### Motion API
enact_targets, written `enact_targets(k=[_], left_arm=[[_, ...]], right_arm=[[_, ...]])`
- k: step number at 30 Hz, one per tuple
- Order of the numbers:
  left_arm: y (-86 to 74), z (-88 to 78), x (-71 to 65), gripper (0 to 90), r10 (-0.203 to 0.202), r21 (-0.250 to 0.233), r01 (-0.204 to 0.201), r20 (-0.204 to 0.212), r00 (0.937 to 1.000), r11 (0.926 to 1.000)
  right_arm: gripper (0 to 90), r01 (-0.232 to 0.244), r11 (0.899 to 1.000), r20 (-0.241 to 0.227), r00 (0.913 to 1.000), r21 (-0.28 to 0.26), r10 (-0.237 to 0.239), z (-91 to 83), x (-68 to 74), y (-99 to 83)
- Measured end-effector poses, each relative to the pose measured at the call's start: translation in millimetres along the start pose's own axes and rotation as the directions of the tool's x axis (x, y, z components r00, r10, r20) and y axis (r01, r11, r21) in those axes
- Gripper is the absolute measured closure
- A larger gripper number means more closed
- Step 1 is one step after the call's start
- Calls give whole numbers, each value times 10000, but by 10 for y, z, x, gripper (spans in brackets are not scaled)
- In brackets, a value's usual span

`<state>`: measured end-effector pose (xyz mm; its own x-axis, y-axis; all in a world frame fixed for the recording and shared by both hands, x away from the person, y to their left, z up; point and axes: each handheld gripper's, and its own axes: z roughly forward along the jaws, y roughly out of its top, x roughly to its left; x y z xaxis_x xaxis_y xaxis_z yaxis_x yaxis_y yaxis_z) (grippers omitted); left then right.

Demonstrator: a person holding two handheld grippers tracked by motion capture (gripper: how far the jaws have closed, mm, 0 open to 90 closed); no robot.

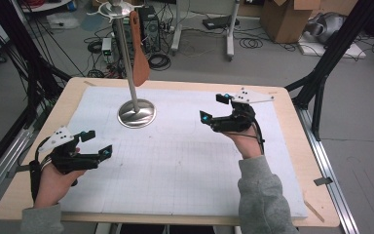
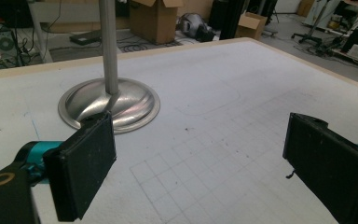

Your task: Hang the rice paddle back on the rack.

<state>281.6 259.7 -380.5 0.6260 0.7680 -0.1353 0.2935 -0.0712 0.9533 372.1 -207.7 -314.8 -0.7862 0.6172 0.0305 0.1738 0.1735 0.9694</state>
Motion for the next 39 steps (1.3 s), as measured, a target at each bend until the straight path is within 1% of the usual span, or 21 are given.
enact_targets(k=[5, 8, 14, 16, 18, 19, 21, 23, 27, 28, 30, 35, 36, 37, 39], left_arm=[[-2, 11, -9, 98, 31, 43, -31, 50, 10000, 10000], [-6, 19, -15, 100, 36, 112, -37, 139, 9999, 9999], [-9, 25, -18, 100, -39, 113, 36, 234, 9997, 9999], [-12, 21, -21, 100, 9, -32, -8, 518, 9987, 10000], [-14, 23, -25, 100, 70, -15, -70, 588, 9982, 10000], [-13, 25, -26, 100, 66, 1, -66, 564, 9984, 10000], [-15, 31, -28, 100, 94, 35, -96, 518, 9986, 9999], [-17, 35, -27, 100, 59, 43, -61, 498, 9987, 10000], [-14, 35, -24, 100, 30, 9, -31, 448, 9990, 10000], [-14, 36, -22, 100, 44, 12, -45, 454, 9990, 10000], [-15, 36, -18, 100, 38, 22, -39, 438, 9990, 10000], [-13, 23, 1, 100, -9, -48, 11, 353, 9994, 10000], [-11, 17, 8, 100, 11, -56, -9, 355, 9994, 10000], [-12, 14, 8, 100, -57, -104, 61, 331, 9994, 9999], [-12, 7, 17, 100, -25, -85, 27, 298, 9996, 10000]], right_arm=[[106, -8, 9999, 96, 10000, -110, 9, -84, -6, -68], [107, -178, 9994, -38, 9998, -280, 177, -149, -12, -121], [107, -251, 9991, 162, 9995, -330, 256, -252, -48, -228], [107, -333, 9989, 200, 9992, -319, 340, -271, -55, -275], [107, -328, 9991, 248, 9991, -279, 335, -283, -65, -323], [107, -369, 9991, 300, 9988, -209, 375, -295, -69, -355], [107, -388, 9990, 343, 9986, -230, 396, -317, -85, -402], [107, -523, 9984, 419, 9977, -193, 531, -347, -92, -436], [107, -596, 9980, 410, 9973, -208, 605, -414, -122, -495], [107, -610, 9981, 394, 9973, -118, 614, -424, -130, -504], [107, -554, 9984, 432, 9975, 73, 551, -446, -128, -511], [107, -428, 9991, 355, 9985, 26, 427, -490, -106, -512], [107, -441, 9990, 363, 9984, 29, 440, -500, -101, -522], [106, -431, 9991, 355, 9984, 21, 430, -511, -102, -536], [107, -493, 9988, 387, 9980, 32, 491, -529, -107, -570]])
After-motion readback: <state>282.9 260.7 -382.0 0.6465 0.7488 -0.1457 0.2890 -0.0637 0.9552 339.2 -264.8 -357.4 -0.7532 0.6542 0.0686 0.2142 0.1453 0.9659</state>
